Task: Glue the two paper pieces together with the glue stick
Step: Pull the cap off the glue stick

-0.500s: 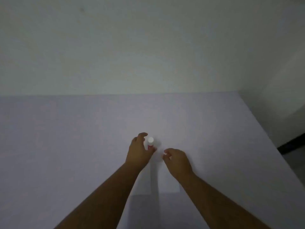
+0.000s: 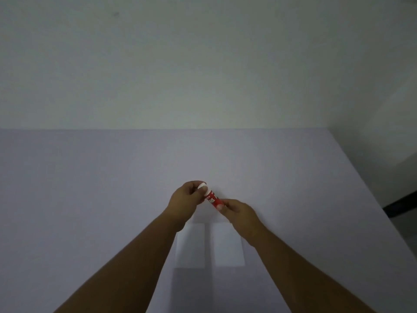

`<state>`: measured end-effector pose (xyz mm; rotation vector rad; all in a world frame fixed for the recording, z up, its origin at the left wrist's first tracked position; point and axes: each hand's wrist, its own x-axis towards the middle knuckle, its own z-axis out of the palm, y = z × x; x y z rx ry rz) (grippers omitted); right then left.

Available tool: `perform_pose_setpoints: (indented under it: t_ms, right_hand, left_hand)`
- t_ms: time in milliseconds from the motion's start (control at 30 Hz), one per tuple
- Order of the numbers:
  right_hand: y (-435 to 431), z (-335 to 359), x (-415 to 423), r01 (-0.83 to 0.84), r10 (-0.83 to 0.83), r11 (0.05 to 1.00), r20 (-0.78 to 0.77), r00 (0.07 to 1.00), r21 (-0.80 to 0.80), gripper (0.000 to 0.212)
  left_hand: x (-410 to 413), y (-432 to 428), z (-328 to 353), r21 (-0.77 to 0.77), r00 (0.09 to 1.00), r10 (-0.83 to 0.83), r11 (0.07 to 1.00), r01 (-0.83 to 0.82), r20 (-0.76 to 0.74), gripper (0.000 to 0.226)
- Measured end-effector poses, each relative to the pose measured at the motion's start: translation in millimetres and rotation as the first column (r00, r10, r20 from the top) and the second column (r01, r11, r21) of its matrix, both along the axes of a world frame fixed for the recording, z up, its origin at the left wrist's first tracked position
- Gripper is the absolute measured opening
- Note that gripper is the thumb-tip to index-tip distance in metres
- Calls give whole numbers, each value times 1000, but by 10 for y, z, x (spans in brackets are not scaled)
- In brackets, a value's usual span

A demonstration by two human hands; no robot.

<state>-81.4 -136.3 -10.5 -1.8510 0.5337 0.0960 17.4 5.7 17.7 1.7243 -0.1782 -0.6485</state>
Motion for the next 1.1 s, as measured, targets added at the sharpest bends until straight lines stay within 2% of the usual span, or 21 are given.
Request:
perform_pose_setpoints:
  t_ms: [133, 267, 333, 467, 567, 967, 1100]
  right_hand:
    - [50, 47, 8, 41, -43, 998, 29, 999, 57, 34]
    - [43, 3, 4, 121, -122, 992, 37, 992, 32, 33]
    - [12, -38, -21, 171, -174, 983, 32, 984, 61, 33]
    - [-39, -141, -49, 218, -220, 972, 17, 975, 85, 33]
    - [-38, -192, -41, 227, -229, 970, 6, 973, 85, 32]
    - [25, -214, -82, 271, -274, 955, 7, 962, 118, 30]
    - [49, -210, -111, 266, -269, 955, 6, 963, 128, 28]
  left_hand:
    - [46, 11, 63, 13, 1000, 10, 1000, -10, -3, 26]
    - [192, 77, 58, 34, 991, 131, 991, -132, 18, 20]
    - [263, 135, -16, 140, 987, 129, 980, -141, 95, 18]
    - [296, 181, -295, 430, 963, -70, 901, -50, 259, 18]
    - [279, 184, -492, 522, 946, -141, 853, -34, 291, 23]
    - [277, 238, -675, 548, 932, -173, 836, -32, 319, 22]
    - [256, 242, -691, 537, 936, -154, 842, -44, 317, 36]
